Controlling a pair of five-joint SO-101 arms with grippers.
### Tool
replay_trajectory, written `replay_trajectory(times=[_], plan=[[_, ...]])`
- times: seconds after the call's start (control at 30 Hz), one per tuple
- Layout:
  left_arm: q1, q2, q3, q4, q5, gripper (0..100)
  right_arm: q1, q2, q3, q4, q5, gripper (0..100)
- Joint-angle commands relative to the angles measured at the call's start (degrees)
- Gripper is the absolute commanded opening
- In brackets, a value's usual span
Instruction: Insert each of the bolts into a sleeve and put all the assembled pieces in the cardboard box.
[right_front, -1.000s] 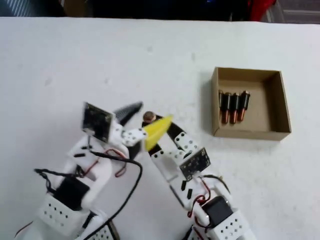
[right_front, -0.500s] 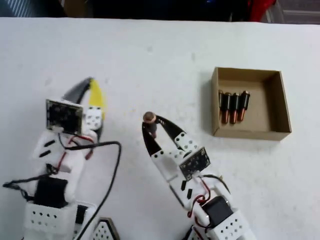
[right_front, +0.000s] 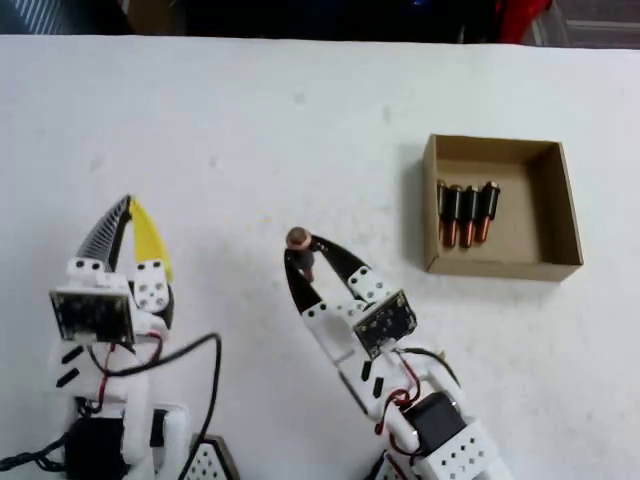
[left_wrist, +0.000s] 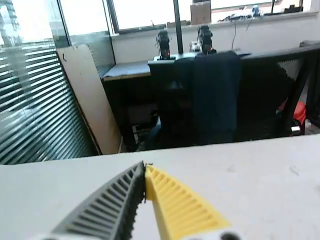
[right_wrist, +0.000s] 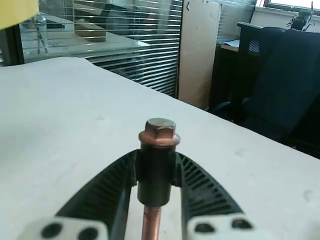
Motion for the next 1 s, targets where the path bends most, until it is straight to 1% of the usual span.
replay_trajectory(times=[0.0, 0.23, 0.5, 0.73, 0.97], plan=[[-0.5, -0.7, 0.9, 0.7, -0.4, 2, 0.7, -0.7, 0.5, 0.0, 0.8, 1.7], [-0.6, -0.7, 13.8, 0.4, -0.5, 2, 0.8, -0.7, 0.5, 0.0, 0.8, 1.7], [-0.6, -0.7, 24.4, 0.4, -0.5, 2, 5.1, -0.7, 0.5, 0.1, 0.8, 1.7], [-0.2, -0.7, 24.4, 5.0, -0.1, 2, 5.7, -0.7, 0.5, 0.1, 0.8, 1.7], [-0.2, -0.7, 24.4, 14.2, 0.0, 2, 11.2, -0.7, 0.3, 0.0, 0.8, 1.7]])
